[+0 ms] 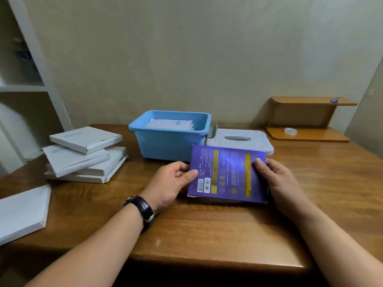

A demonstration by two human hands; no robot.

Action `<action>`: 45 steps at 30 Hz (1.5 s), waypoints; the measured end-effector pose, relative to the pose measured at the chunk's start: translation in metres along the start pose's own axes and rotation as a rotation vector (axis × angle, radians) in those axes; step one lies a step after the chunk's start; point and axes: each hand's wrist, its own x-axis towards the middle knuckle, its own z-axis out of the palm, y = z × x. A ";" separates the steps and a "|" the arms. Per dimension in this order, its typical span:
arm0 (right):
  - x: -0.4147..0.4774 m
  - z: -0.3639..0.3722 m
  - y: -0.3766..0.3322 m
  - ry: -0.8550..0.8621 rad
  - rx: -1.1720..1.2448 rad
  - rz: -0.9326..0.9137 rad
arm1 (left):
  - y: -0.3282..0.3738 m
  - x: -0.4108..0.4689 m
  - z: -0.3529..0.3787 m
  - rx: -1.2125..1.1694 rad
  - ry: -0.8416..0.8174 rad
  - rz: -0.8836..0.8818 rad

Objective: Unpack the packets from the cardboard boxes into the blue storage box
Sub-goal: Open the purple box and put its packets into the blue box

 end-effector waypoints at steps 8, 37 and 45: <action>-0.001 0.000 -0.001 -0.049 0.070 0.015 | -0.011 0.003 -0.008 0.007 0.087 0.077; -0.014 -0.001 -0.006 -0.220 0.216 0.138 | -0.002 -0.003 -0.002 -0.329 0.152 0.108; -0.008 0.001 0.001 -0.190 0.256 0.119 | 0.035 -0.015 0.052 -0.353 0.191 0.356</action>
